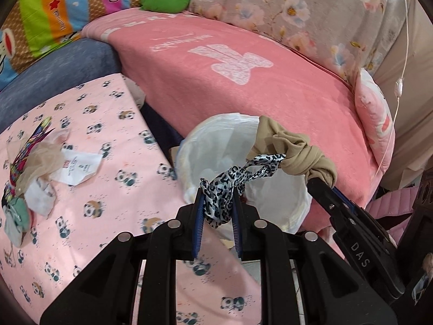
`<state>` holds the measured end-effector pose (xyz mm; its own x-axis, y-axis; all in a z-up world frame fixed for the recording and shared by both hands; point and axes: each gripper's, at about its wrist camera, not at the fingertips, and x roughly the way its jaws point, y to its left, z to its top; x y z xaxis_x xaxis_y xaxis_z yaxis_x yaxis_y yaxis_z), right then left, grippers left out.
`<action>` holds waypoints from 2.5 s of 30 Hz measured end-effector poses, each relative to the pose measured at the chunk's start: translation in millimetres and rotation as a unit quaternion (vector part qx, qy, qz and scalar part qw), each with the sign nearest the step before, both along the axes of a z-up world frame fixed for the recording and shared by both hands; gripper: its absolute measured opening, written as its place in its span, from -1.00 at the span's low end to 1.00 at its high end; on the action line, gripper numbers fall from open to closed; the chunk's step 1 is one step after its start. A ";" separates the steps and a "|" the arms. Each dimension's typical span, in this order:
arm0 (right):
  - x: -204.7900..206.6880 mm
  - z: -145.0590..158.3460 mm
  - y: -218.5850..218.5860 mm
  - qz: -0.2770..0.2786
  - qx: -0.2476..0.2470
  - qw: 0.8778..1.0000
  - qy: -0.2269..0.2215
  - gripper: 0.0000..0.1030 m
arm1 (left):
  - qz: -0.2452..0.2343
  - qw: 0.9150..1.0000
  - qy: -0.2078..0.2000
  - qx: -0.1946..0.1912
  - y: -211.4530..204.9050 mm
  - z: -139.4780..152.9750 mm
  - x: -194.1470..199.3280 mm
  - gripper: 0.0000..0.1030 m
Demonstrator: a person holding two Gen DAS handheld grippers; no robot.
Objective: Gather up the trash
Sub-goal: 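Carry the strap and stocking over the bin and open both tools, then move both open tools back over the remaining items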
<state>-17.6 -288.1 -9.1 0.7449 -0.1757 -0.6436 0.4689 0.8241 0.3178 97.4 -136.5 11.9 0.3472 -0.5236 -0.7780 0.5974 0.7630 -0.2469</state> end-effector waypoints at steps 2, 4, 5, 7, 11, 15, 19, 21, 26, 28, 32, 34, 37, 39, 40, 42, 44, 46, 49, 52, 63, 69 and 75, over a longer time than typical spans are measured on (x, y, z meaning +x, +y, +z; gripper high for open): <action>-2.0 -1.4 -7.1 -0.007 0.001 1.000 0.000 -0.72 | -0.008 1.000 0.000 0.000 -9.0 -0.2 -1.2 -0.64; -2.3 -2.5 -11.9 -0.012 0.001 1.000 0.001 -0.72 | -0.014 1.000 -0.002 -0.002 -16.6 -0.2 -1.3 -0.61; -2.4 -3.2 -14.4 -0.014 0.000 1.000 0.002 -0.71 | -0.016 1.000 -0.002 -0.003 -19.4 -0.3 -0.8 -0.60; -1.9 -4.1 -17.2 -0.018 -0.004 1.000 0.004 -0.69 | -0.020 1.000 0.000 -0.008 -24.2 -0.6 1.0 -0.55; -1.5 -4.7 -23.2 -0.033 -0.008 0.999 0.002 -0.52 | -0.009 1.000 0.008 -0.019 -27.2 0.6 5.5 -0.06; 2.1 -4.7 -23.5 -0.035 -0.008 0.999 0.000 -0.38 | 0.002 1.000 0.003 -0.016 -23.3 0.3 8.8 0.02; 4.7 -4.4 -18.1 -0.029 -0.008 1.000 0.002 -0.26 | 0.014 1.000 0.006 -0.011 -14.0 -3.3 13.5 0.02; 6.0 -4.5 -14.2 -0.026 -0.008 1.000 0.003 -0.22 | 0.020 1.000 0.009 -0.011 -7.9 -5.3 15.8 0.02; 10.8 -2.7 -0.7 -0.012 -0.013 1.000 0.006 -0.19 | 0.036 0.999 0.012 -0.011 8.5 -8.0 19.6 0.02; 12.7 -1.6 5.3 -0.006 -0.014 1.000 0.008 -0.18 | 0.042 0.999 0.013 -0.012 14.9 -8.5 20.0 0.02; 16.3 2.6 17.5 0.003 -0.021 1.000 0.007 -0.08 | 0.054 0.998 0.014 -0.013 29.2 -8.4 20.0 0.02; 18.0 4.7 24.9 0.010 -0.024 1.000 0.007 -0.08 | 0.061 0.998 0.013 -0.013 37.4 -8.0 20.3 0.02; 21.0 7.5 34.7 0.020 -0.027 0.999 0.007 -0.07 | 0.073 0.997 0.014 -0.015 51.4 -7.3 21.8 0.02; 23.1 9.2 42.8 0.028 -0.029 0.999 0.007 -0.06 | 0.081 0.996 0.014 -0.017 60.4 -6.5 22.8 0.02; 23.7 9.9 46.9 0.031 -0.030 0.999 0.007 -0.05 | 0.085 0.996 0.013 -0.018 65.4 -6.1 23.0 0.02; 26.2 11.0 55.2 0.039 -0.033 0.999 0.008 -0.01 | 0.096 0.995 0.010 -0.018 75.7 -5.6 23.8 0.02; 28.7 12.0 63.9 0.048 -0.034 0.998 0.008 0.03 | 0.107 0.994 0.010 -0.019 88.0 -6.0 25.4 0.02; 32.5 12.9 73.4 0.058 -0.035 0.998 0.009 0.03 | 0.118 0.993 0.012 -0.019 99.5 -7.5 27.7 0.03; 37.5 14.0 87.8 0.072 -0.038 0.997 0.011 0.03 | 0.140 0.990 0.012 -0.018 120.0 -10.6 30.3 0.14; 42.1 15.0 102.2 0.087 -0.042 0.995 0.013 0.04 | 0.160 0.987 0.014 -0.016 140.0 -14.0 33.3 0.16; 65.4 12.1 153.9 0.140 -0.046 0.989 0.024 0.04 | 0.248 0.968 0.031 0.002 223.5 -33.9 52.6 0.35; 81.6 8.6 186.9 0.174 -0.052 0.983 0.032 0.05 | 0.280 0.959 0.049 0.010 262.1 -52.9 64.3 0.38; 100.3 -0.9 219.6 0.206 -0.056 0.976 0.046 0.05 | 0.297 0.952 0.075 0.008 288.2 -76.1 79.2 0.33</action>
<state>82.6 -68.5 -9.9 0.7066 0.0545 -0.7055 0.1122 0.9758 0.1878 176.6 151.7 -64.3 0.4629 -0.2575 -0.8482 0.0182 0.9594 -0.2813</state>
